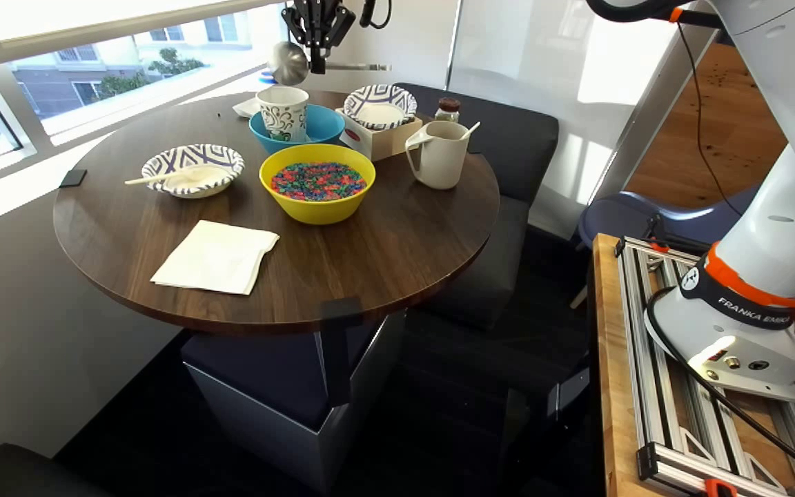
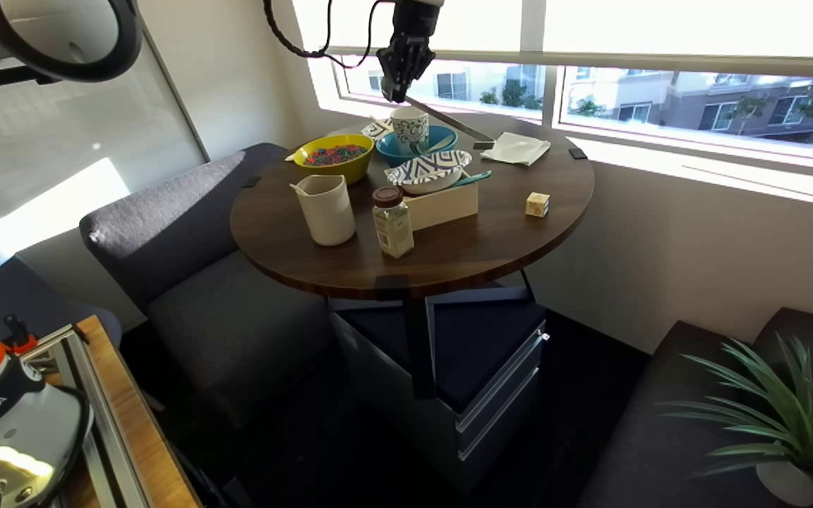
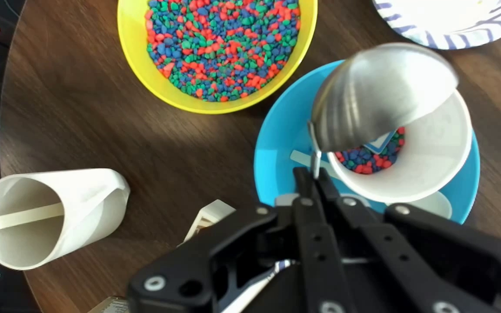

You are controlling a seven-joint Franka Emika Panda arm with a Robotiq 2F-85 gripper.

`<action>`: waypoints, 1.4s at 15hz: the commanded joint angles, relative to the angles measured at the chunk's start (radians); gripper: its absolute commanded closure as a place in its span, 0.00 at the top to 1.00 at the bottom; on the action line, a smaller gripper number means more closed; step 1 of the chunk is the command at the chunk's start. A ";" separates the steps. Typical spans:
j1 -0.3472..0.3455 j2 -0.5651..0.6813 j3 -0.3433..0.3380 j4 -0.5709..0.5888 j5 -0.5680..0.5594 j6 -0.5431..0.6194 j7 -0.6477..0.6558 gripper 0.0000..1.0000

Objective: Use the silver ladle to place cereal from the yellow bowl into the coffee cup.

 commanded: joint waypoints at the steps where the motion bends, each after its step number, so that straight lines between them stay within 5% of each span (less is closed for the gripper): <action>1: -0.017 0.047 0.014 0.078 0.029 -0.035 0.047 0.01; 12: -0.063 0.084 0.064 0.108 0.111 -0.053 0.099 0.01; 21: 0.035 0.004 -0.011 0.106 -0.038 -0.042 0.171 0.01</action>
